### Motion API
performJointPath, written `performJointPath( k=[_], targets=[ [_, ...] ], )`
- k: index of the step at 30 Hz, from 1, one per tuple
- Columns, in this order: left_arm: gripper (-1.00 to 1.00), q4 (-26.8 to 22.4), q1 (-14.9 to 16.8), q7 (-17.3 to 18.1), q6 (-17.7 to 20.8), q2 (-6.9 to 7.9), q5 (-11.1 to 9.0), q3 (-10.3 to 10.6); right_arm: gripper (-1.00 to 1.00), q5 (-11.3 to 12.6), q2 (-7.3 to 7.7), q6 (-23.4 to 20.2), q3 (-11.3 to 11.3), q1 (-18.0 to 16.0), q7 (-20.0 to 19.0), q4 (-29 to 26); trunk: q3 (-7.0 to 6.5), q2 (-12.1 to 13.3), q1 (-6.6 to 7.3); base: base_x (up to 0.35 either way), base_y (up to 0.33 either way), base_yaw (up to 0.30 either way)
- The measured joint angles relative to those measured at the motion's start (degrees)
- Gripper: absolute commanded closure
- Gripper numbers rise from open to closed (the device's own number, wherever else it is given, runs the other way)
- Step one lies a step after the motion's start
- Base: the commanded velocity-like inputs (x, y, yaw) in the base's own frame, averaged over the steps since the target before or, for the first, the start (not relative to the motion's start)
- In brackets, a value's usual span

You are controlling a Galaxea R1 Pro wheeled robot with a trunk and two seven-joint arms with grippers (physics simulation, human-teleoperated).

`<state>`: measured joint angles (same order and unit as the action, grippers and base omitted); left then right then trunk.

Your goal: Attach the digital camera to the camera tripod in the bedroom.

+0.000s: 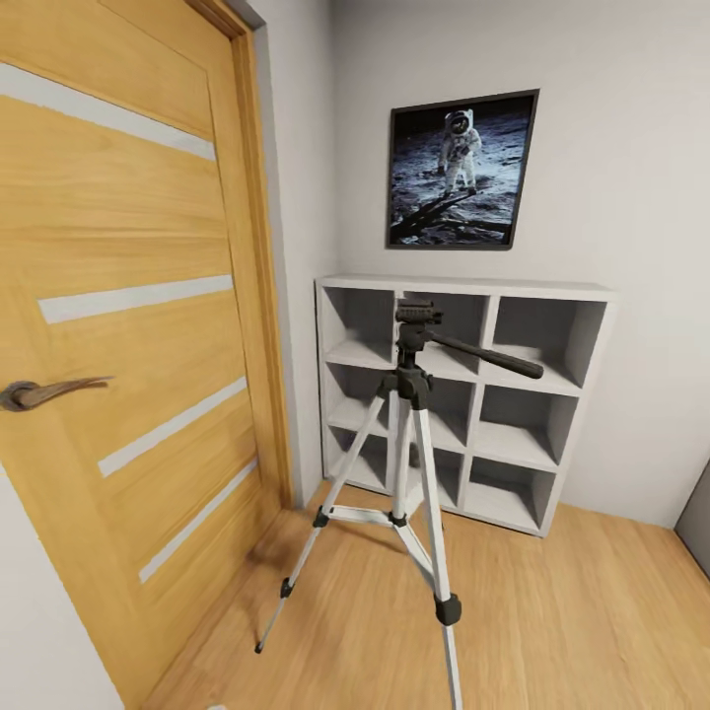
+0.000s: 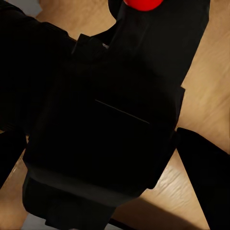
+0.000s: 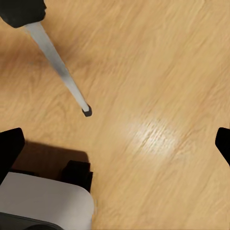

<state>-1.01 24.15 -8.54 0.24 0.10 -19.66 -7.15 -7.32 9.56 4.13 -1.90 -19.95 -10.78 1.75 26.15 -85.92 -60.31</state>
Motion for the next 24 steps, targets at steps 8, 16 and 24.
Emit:
performJointPath(
  k=[8, 16, 24],
  targets=[
    [1.0, 0.0, 0.0, 0.1, 0.0, -0.31, 0.1, 0.0, -1.0, 0.0, 0.0, 0.0, 0.0, 0.0, 0.0, 0.0, 0.0, 0.0, 0.0, 0.004, 0.287, -0.006],
    [1.0, 0.0, 0.0, 0.1, -0.1, -0.34, 0.3, 0.0, -1.0, 0.0, -0.07, 0.0, 0.0, 0.0, 0.0, 0.0, 0.0, 0.0, 0.0, 0.002, 0.041, -0.171],
    [1.0, 0.0, 0.0, 0.1, -0.1, -0.34, 0.3, 0.0, -1.0, 0.0, -0.03, -0.1, 0.0, 0.0, 0.0, 0.0, 0.0, 0.0, 0.0, 0.0, 0.001, -0.028]
  ],
)
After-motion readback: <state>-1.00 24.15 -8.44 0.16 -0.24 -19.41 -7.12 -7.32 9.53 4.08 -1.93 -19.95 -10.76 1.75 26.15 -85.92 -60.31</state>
